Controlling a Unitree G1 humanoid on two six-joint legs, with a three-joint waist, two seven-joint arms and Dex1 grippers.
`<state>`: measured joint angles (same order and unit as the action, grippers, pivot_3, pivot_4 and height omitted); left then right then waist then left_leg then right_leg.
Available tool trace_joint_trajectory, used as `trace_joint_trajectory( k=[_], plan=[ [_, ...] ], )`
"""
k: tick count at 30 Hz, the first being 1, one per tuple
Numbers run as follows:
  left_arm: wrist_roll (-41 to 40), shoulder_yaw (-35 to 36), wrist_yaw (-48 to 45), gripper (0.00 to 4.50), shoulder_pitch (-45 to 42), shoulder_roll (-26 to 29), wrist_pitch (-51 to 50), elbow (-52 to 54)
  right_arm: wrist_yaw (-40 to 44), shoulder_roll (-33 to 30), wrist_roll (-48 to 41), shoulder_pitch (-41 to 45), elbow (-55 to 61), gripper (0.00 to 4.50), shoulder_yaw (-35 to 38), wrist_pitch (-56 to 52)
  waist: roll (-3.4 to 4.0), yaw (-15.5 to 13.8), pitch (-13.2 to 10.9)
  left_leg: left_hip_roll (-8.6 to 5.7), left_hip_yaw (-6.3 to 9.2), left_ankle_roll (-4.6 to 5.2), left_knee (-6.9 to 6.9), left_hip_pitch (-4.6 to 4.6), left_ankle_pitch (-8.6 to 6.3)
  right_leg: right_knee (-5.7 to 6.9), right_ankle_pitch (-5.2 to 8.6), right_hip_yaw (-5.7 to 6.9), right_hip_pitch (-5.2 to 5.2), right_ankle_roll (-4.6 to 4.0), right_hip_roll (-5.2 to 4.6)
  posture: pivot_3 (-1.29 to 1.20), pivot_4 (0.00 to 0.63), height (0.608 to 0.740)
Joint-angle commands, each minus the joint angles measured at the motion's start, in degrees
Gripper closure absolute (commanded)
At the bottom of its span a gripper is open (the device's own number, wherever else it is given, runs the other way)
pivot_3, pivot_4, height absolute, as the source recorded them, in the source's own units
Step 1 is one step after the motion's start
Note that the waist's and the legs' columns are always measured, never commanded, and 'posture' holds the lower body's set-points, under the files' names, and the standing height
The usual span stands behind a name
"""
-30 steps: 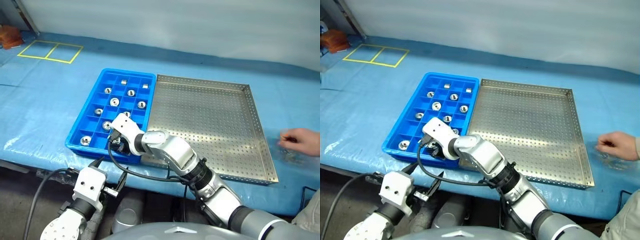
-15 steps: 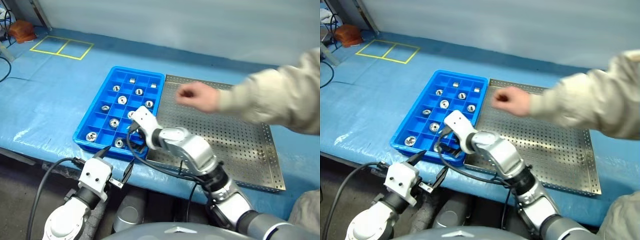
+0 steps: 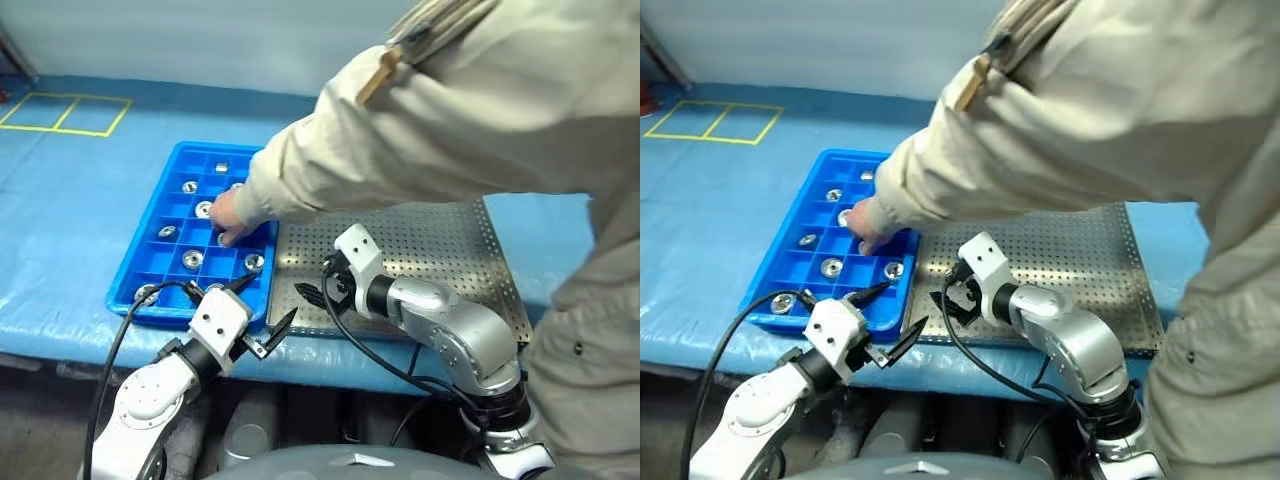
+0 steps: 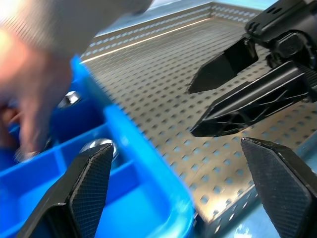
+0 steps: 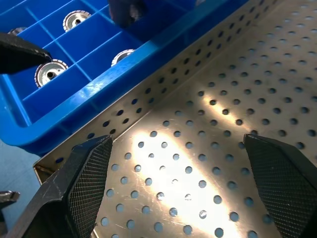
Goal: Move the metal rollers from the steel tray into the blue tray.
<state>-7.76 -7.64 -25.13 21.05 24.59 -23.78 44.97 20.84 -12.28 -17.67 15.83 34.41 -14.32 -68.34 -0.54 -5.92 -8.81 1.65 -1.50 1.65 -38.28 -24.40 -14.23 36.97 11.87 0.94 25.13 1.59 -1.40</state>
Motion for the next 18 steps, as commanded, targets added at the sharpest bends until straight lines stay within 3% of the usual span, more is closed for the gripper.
trace_joint_trajectory(
  k=[1,18],
  plan=[
    [-0.48,-0.82,-0.38,0.00,-0.29,0.26,-0.02,0.55,-1.12,0.56,-0.89,0.03,2.04,0.03,0.71,0.19,0.00,0.81,0.00,0.01,0.01,0.00,0.00,0.00,0.00,0.00,-0.02,0.00,-0.01,0.03,-0.01,0.20,0.150,0.740],
    [0.18,-1.46,0.01,0.00,0.20,0.98,-0.75,1.16,-3.10,0.66,-1.33,-0.02,0.92,0.03,0.04,0.47,-0.01,1.66,-0.01,0.00,-0.08,0.03,0.08,0.71,0.00,-0.02,0.16,-0.14,-0.60,-0.25,-0.07,0.22,0.150,0.740]
  ],
)
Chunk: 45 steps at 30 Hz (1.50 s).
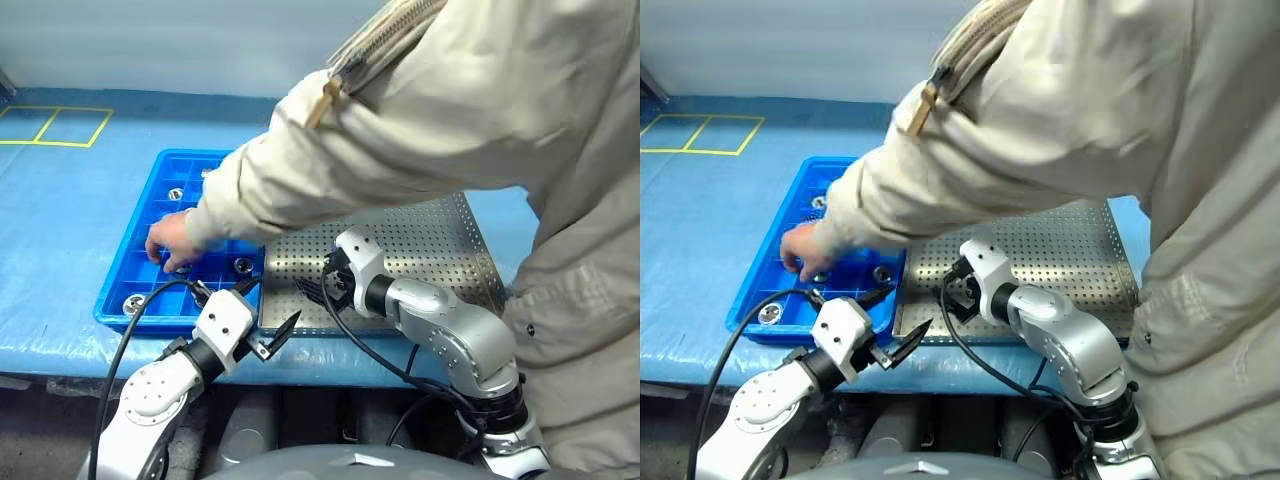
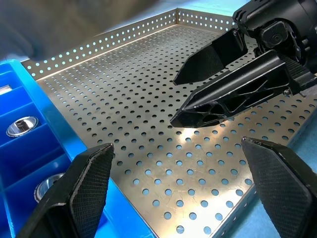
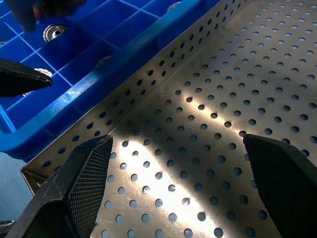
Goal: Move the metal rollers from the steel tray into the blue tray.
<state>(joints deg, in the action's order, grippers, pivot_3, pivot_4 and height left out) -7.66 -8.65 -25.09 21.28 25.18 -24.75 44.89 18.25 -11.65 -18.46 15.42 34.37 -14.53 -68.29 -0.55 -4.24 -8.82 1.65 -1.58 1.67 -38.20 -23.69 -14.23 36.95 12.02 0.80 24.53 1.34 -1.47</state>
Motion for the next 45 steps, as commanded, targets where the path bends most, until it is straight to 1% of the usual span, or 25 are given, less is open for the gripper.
trace_joint_trajectory(
  k=[1,45],
  plan=[
    [0.11,-0.52,-0.02,0.00,-0.07,0.39,0.25,1.20,-0.57,0.01,-0.52,0.39,0.90,0.03,0.21,0.42,0.00,-0.02,0.00,0.00,0.00,0.00,0.00,-0.01,0.00,0.00,0.00,0.00,0.00,0.00,0.00,0.22,0.150,0.740],
    [-0.02,-1.17,-0.51,0.00,-1.29,0.65,0.48,0.62,-1.90,0.93,-0.40,0.16,0.51,0.03,-0.45,1.17,0.00,-0.02,0.00,-0.01,-0.03,0.00,0.01,0.00,0.00,-0.01,-0.01,-0.04,0.01,0.01,0.00,0.22,0.150,0.740]
  ],
)
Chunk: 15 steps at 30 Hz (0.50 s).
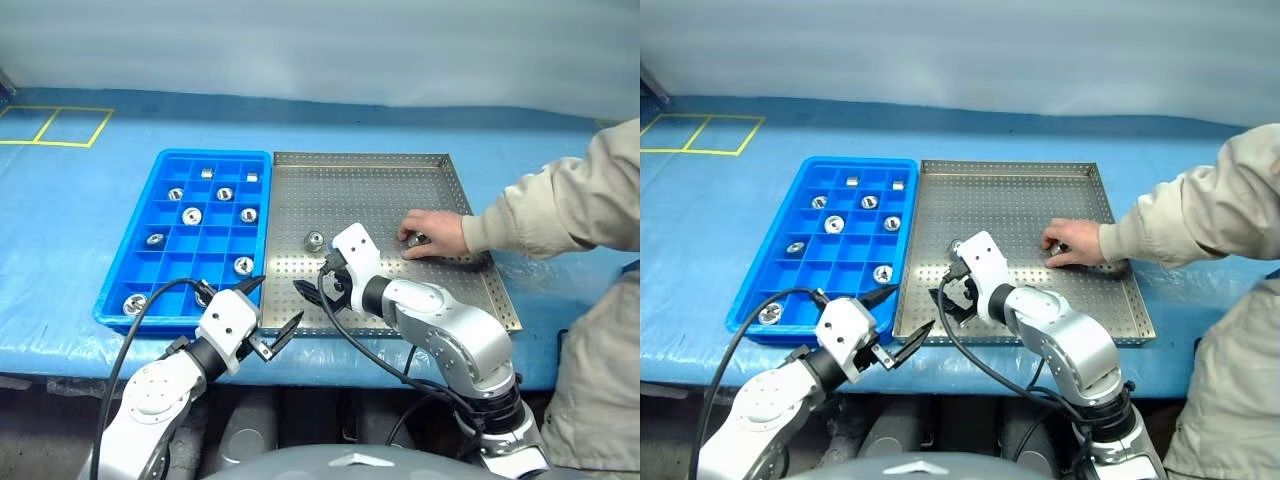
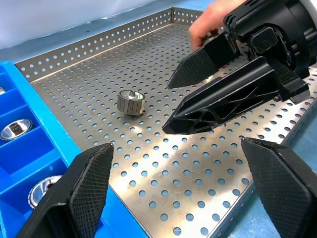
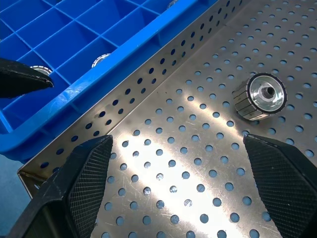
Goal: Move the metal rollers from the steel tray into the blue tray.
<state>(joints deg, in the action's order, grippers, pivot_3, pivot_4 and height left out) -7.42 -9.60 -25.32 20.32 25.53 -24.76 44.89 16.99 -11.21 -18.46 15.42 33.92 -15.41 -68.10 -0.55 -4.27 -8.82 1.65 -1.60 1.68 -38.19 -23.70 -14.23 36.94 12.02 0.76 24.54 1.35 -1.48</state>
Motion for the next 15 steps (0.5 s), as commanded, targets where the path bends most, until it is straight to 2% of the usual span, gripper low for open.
trace_joint_trajectory(
  k=[1,9,15],
  plan=[
    [-0.25,-0.24,-0.30,0.00,-0.35,0.30,0.46,0.62,-0.81,0.58,-0.34,0.17,0.92,0.03,0.49,0.99,0.00,0.01,0.00,0.00,0.00,0.00,0.00,0.00,0.00,0.00,0.00,0.00,0.00,0.00,0.00,0.22,0.150,0.740],
    [-0.29,0.26,-0.30,0.00,-0.11,0.41,0.52,0.73,-2.82,0.61,2.69,3.88,-4.99,0.03,1.57,5.90,0.00,0.06,0.00,0.00,-0.05,0.00,-0.01,0.01,0.00,0.01,0.00,-0.02,0.01,0.00,0.00,0.23,0.150,0.740],
    [-0.06,0.37,-0.15,0.00,0.03,0.54,0.52,1.00,-6.51,6.70,5.54,9.73,-18.23,0.03,3.97,13.86,0.00,0.01,0.00,0.01,-0.05,0.00,0.03,0.02,0.01,0.02,-0.01,-0.02,0.02,0.00,0.04,0.25,0.150,0.740]
  ],
)
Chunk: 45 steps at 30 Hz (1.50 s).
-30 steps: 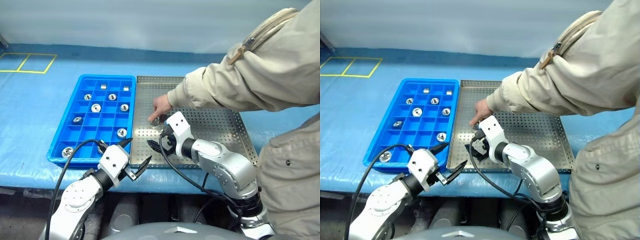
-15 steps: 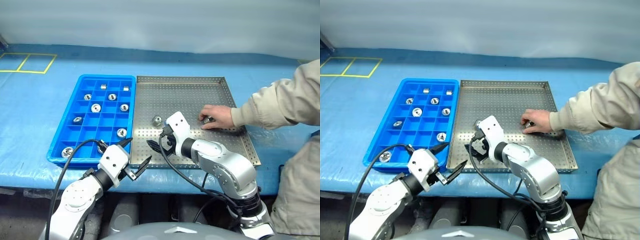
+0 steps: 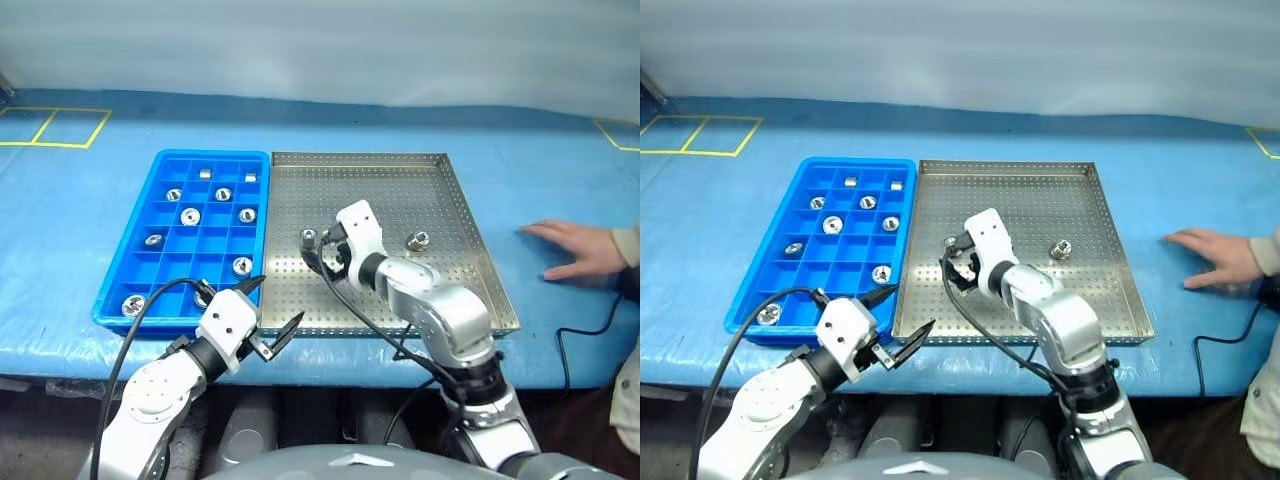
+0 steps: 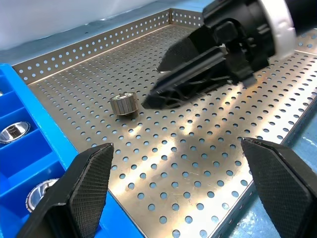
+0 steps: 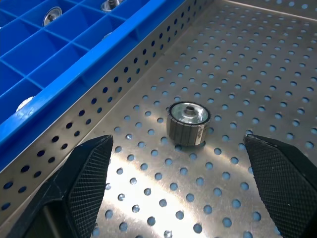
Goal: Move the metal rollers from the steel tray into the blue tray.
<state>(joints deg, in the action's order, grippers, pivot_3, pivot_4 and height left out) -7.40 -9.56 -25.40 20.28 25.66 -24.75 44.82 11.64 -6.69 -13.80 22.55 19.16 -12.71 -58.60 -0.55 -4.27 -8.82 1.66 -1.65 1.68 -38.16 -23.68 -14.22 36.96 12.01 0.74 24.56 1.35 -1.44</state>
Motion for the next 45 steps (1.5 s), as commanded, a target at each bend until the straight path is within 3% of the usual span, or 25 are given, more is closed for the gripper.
trace_joint_trajectory(
  k=[1,9,20,24,29,30,38,45],
  plan=[
    [0.01,0.45,0.04,0.00,0.20,0.48,0.49,1.18,-1.43,3.27,1.17,3.59,-5.69,0.03,1.40,5.79,0.00,-0.02,0.00,0.00,-0.01,0.00,0.01,-0.01,0.00,0.00,0.00,-0.01,0.01,0.00,0.00,0.26,0.150,0.740],
    [0.65,1.51,1.64,0.00,2.53,0.58,0.55,2.74,-1.42,8.46,3.45,7.66,-21.48,0.03,1.49,16.48,0.01,-0.70,0.00,-0.01,0.00,0.00,0.12,0.01,0.00,-0.02,-0.03,-0.02,0.01,0.03,0.00,0.32,0.150,0.740],
    [1.16,1.06,2.98,0.00,4.41,0.33,0.95,3.72,0.71,6.74,4.74,4.79,-25.61,0.03,1.93,18.87,0.02,-1.55,-0.01,-0.03,0.00,0.00,0.12,0.01,0.00,-0.02,-0.01,-0.02,0.00,0.01,-0.02,0.35,0.150,0.740],
    [1.14,1.14,3.24,0.00,4.62,0.40,0.80,3.92,1.23,7.16,5.06,4.88,-27.04,0.97,1.94,19.79,0.02,-1.47,-0.01,0.00,-0.01,0.00,0.12,0.03,0.00,-0.02,-0.01,-0.02,0.01,0.01,0.00,0.35,0.150,0.740],
    [1.31,1.24,3.59,0.00,4.95,0.28,0.72,4.21,1.78,7.88,5.42,5.67,-27.61,2.66,2.03,20.46,0.02,-1.59,-0.01,0.00,0.00,0.00,0.16,0.02,0.00,-0.02,-0.01,-0.01,0.01,0.01,0.00,0.37,0.150,0.740],
    [1.35,1.27,3.71,0.00,5.10,0.22,0.73,4.33,1.90,8.01,5.51,5.91,-27.80,2.79,1.98,20.56,0.02,-1.63,-0.01,-0.01,0.00,0.00,0.16,0.01,0.00,-0.02,0.00,-0.01,0.01,0.00,0.00,0.37,0.150,0.740],
    [3.91,3.49,8.74,0.00,6.36,-2.53,1.57,5.57,2.07,9.61,6.97,9.56,-26.36,2.79,1.09,22.03,0.03,-2.36,-0.01,0.00,0.02,0.00,0.16,0.01,0.00,-0.02,-0.01,0.00,0.03,0.02,0.01,0.45,0.150,0.740],
    [6.11,6.90,14.07,0.00,9.27,-7.24,1.98,8.28,3.06,12.82,7.78,14.62,-27.32,2.79,-0.57,24.74,0.03,-5.30,-0.02,0.01,0.06,-0.01,0.26,0.00,0.00,-0.03,-0.10,0.05,0.06,0.18,0.05,0.56,0.150,0.740]
  ],
)
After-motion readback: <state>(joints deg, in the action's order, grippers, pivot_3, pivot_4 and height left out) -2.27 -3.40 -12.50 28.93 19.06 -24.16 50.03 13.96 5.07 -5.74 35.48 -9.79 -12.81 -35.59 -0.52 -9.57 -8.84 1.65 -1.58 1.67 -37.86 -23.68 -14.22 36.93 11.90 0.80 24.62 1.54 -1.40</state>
